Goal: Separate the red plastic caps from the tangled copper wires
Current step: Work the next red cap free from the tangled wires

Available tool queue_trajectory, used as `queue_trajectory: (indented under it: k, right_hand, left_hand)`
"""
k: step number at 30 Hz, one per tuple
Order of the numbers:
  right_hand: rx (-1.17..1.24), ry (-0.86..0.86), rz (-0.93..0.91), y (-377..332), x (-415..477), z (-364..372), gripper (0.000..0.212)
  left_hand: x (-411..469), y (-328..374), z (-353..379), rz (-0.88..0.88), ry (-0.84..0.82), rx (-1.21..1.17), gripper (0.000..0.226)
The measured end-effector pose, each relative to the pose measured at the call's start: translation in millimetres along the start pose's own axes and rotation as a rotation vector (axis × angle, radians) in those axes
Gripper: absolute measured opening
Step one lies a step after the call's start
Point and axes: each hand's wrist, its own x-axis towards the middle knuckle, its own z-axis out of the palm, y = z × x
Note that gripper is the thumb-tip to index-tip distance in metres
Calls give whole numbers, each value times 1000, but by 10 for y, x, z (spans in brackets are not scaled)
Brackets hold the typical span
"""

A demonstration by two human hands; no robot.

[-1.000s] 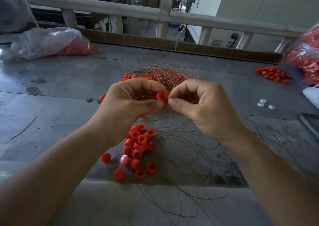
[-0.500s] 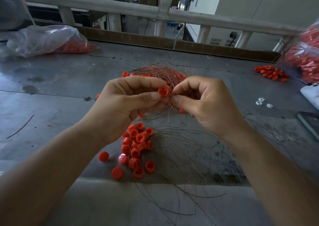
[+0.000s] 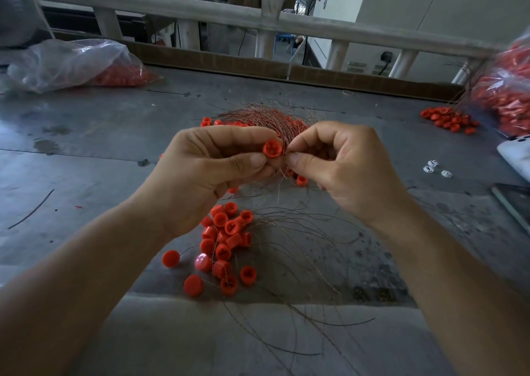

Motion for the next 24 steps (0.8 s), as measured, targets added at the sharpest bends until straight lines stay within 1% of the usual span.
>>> queue_trajectory:
  k: [14, 16, 20, 24]
  right_hand:
    - [16, -10, -15, -9, -8, -7, 19]
    - [59, -26, -1, -7, -4, -21, 21]
    - [208, -58, 52, 6, 3, -48, 25]
    - [359, -80, 128, 24, 13, -37, 23]
  left_hand:
    - [-2, 8, -25, 16, -13, 11, 23]
    - [-2, 6, -30, 21, -19, 3, 21]
    - [0, 13, -37, 15, -40, -26, 30]
    - [-3, 21, -32, 11, -91, -60, 24]
